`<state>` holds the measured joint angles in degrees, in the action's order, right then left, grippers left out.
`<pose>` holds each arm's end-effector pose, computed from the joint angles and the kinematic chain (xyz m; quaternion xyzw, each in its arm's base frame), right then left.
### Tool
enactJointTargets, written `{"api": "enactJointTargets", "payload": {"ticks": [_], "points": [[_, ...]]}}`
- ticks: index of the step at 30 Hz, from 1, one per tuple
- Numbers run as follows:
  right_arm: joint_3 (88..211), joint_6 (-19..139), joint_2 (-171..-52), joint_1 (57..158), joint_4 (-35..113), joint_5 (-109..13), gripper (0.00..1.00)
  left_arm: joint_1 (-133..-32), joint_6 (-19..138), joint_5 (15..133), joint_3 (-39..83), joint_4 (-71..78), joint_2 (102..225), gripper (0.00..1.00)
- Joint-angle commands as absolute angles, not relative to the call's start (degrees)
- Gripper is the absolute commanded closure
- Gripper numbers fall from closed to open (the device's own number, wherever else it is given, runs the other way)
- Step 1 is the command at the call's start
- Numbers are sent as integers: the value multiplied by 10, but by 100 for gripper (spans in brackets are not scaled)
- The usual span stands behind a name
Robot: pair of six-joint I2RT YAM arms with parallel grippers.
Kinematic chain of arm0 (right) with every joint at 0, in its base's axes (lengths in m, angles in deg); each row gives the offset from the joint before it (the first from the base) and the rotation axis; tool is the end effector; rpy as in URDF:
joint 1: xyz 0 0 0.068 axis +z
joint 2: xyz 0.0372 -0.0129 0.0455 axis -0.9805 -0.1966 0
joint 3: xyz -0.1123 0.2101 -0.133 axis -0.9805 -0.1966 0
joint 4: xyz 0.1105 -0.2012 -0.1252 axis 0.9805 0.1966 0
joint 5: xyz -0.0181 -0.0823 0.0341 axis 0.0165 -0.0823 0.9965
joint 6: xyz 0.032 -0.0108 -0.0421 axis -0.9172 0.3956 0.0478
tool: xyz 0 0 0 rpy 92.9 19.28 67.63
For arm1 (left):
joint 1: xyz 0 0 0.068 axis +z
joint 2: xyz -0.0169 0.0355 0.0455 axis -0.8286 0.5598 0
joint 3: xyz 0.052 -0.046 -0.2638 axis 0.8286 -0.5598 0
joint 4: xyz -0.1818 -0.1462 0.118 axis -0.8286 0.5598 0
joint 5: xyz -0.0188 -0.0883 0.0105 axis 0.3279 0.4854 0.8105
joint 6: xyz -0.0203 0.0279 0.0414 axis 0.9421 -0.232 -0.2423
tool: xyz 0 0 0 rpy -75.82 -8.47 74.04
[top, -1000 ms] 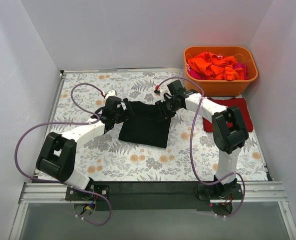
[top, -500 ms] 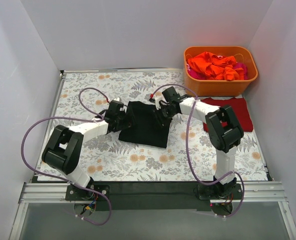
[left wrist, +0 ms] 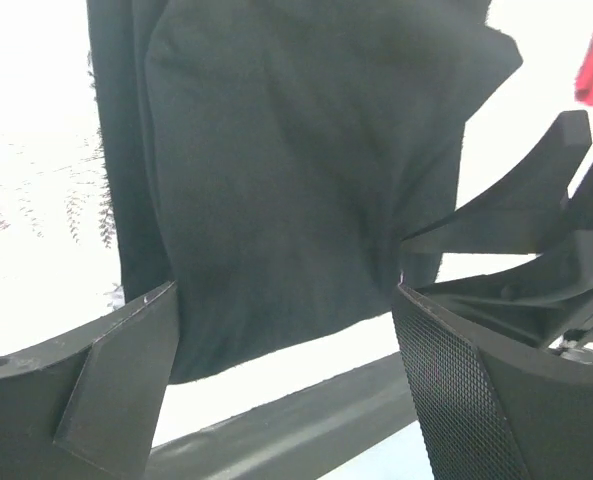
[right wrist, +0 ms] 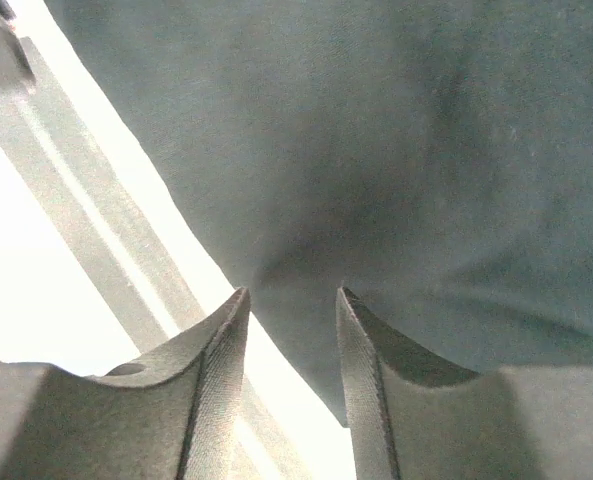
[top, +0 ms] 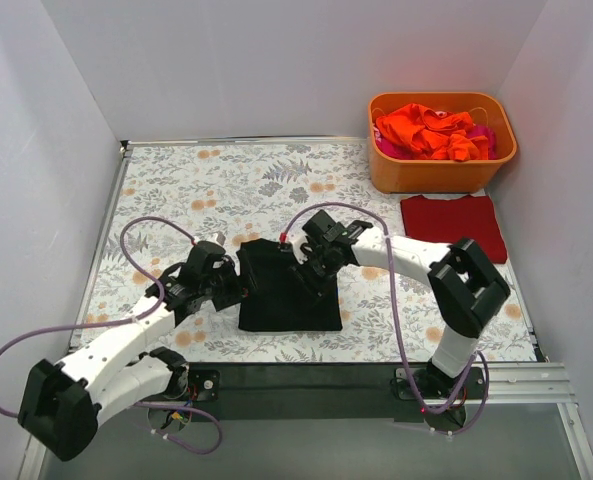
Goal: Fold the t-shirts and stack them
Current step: Fold the tshirt
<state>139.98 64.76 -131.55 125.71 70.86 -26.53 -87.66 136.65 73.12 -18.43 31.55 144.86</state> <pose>0.2242 0.2659 0.1835 -0.4092 0.8585 0.3004 0.0731 0.1611 -0.1050 0.2010 -0.4291 0.8363 -0.3220 0.1129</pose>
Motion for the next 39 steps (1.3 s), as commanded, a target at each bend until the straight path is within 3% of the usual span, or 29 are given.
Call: {"api": "enactJointTargets", "payload": {"ticks": [1,5,10,17,27,34,39], "points": [[1417,665,-1243,1244,734,-316,58,-876,1358,694,-159,366,1396,23],[1437,749,-1218,1168,739,-342,46,-875,1242,589,-125,331,1403,21],[1473,808,-1241,1117,731,-378,36,-865,1087,577,-86,232,1474,18],[1498,853,-1309,1071,710,-296,37,-793,974,655,-65,148,1599,12],[1494,891,-1367,1063,696,-208,46,-762,892,804,-57,110,1653,12],[1486,899,-1381,1063,689,-202,50,-756,870,838,-47,112,1697,17],[1489,900,-1392,1063,690,-192,59,-756,862,865,-39,113,1721,23]]}}
